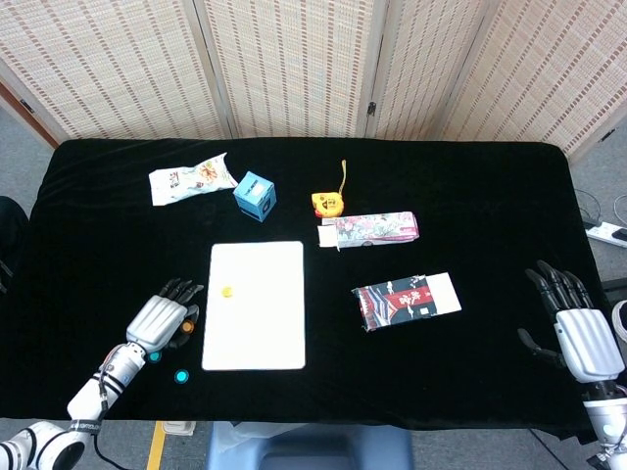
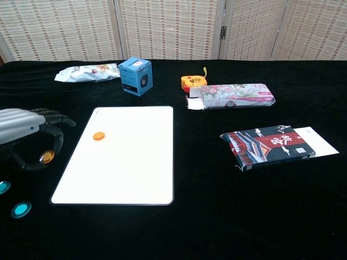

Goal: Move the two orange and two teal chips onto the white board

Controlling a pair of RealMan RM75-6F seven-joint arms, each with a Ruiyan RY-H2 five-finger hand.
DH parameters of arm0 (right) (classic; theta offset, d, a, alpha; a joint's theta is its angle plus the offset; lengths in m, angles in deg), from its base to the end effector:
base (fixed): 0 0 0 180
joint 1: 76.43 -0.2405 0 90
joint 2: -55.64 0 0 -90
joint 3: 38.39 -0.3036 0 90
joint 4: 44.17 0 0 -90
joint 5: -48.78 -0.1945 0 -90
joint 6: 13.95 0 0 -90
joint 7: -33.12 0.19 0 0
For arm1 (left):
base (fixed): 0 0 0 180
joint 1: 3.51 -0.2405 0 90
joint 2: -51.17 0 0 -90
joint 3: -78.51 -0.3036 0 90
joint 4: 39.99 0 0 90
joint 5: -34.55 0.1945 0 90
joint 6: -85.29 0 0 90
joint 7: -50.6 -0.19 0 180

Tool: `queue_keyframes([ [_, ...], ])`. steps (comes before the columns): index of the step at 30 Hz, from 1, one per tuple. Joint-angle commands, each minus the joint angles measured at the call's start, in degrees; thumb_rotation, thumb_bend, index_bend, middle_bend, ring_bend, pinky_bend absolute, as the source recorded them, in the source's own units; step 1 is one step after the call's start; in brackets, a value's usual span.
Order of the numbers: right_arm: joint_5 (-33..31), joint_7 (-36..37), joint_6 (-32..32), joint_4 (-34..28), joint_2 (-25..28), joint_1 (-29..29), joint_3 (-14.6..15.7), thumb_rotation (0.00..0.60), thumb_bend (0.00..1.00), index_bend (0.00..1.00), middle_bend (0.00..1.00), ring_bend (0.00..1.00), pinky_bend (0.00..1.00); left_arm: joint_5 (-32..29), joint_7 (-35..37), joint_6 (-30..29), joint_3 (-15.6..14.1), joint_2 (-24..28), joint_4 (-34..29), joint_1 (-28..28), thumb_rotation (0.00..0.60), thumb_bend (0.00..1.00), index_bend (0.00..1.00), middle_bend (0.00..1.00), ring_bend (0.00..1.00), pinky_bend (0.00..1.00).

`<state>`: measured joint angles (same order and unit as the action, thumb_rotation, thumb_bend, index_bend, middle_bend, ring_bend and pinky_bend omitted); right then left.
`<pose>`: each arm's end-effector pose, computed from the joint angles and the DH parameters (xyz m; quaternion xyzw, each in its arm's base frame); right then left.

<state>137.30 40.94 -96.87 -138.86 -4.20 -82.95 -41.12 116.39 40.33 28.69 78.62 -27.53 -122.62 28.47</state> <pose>-0.3311 -0.2378 0.2064 0.6003 -0.4115 0.4217 0.5409 -0.2683 0.3533 0.0241 -0.7931 -0.3347 -0.2967 0.4135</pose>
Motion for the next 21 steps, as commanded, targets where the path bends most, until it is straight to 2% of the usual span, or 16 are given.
queue_keyframes([
  [1,0.1,-0.1,0.1,0.0,0.0,0.0,0.1,0.6,0.36,0.0,0.02,0.0,0.0,0.3,1.4,1.1,1.6,0.7,-1.3,1.8,0.6,0.38,0.53,0.14,0.03,0.0],
  [12,-0.6,0.7,-0.2,0.5,0.2,0.6,0.2,0.6,0.36,0.0,0.02,0.0,0.0,-4.2,-1.6,9.2,7.8,-3.0,-1.2,10.8,0.6,0.38,0.52,0.14,0.03,0.0],
  [21,-1.0,1.4,-0.6,1.1,0.4,1.2,0.3,0.6,0.36,0.0,0.02,0.0,0.0,-12.6,-7.9,15.0,9.3,-7.6,3.3,16.0,0.6,0.38,0.52,0.14,0.02,0.0],
])
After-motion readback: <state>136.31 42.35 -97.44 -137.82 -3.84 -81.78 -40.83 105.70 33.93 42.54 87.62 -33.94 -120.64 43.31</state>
